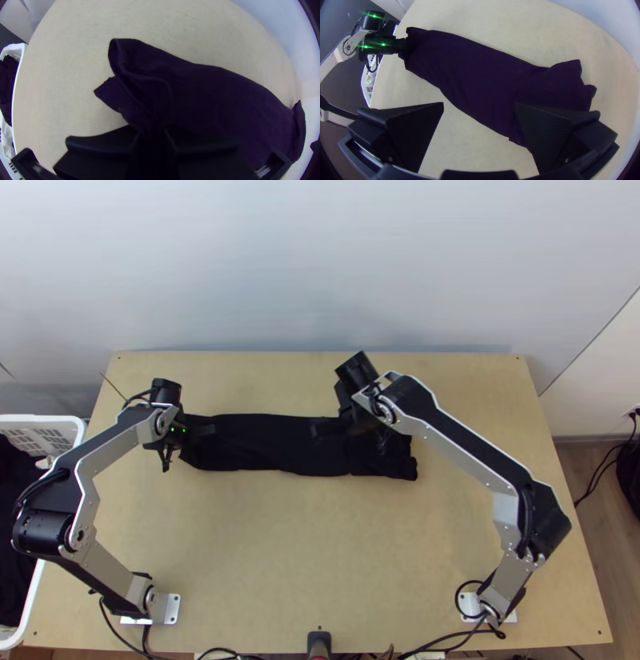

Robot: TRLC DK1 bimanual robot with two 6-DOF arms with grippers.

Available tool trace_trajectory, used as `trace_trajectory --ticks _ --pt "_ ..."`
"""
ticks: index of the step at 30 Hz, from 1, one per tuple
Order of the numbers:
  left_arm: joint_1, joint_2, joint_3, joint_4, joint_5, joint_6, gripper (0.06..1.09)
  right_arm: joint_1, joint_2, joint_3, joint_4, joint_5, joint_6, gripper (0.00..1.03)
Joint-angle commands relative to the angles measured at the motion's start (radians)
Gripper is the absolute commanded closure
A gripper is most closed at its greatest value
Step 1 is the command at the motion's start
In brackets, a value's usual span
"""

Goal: Fold the t-shirt

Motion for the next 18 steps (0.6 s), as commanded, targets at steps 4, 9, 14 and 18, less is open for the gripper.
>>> trace_trajectory --ticks 4,9,14,18 --pt "-0.039 -0.152 0.021 0.008 0.001 -0.011 1.05 0.035 0.124 0.058 0.010 -0.037 0.032 0.04" --pt "-0.036 -0.204 0.098 -0.027 0.009 -0.020 1.05 0.047 0.223 0.126 0.013 -0.045 0.036 0.04" --pt "-0.037 -0.221 0.179 -0.079 0.043 -0.043 1.05 0.049 0.305 0.156 0.014 -0.045 0.036 0.04" --pt "-0.037 -0.212 0.248 -0.154 0.119 -0.082 1.05 0.056 0.344 0.159 0.013 -0.054 0.036 0.04"
